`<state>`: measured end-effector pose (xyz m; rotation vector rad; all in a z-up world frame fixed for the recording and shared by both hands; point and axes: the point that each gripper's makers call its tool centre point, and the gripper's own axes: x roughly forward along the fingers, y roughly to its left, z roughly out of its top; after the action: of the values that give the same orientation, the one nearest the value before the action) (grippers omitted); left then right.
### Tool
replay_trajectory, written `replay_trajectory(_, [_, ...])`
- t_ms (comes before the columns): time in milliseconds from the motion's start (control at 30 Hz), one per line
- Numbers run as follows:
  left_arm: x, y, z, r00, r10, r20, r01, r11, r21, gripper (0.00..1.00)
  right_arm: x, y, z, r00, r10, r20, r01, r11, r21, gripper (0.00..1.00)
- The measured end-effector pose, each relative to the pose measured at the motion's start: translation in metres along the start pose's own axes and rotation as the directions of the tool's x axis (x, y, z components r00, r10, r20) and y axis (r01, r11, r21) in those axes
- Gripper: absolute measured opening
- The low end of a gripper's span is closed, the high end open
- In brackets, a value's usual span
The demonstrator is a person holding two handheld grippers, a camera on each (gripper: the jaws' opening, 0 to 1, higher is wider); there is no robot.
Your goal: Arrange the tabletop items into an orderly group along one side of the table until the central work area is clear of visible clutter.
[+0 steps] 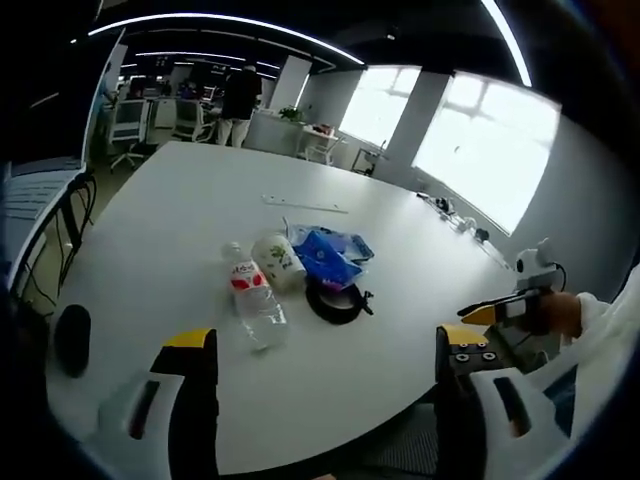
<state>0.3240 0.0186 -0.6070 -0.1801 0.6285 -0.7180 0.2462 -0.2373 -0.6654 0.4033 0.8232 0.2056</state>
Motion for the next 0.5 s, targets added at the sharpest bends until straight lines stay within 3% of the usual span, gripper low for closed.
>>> replay_trajectory(500, [-0.007,0.011,-0.007,0.999,-0.025,-0.020,0.025,1.000,0.010,0.91,0.004,0.029,-0.003,1.000,0.001,0.027,-0.001,1.000,0.017,0.60])
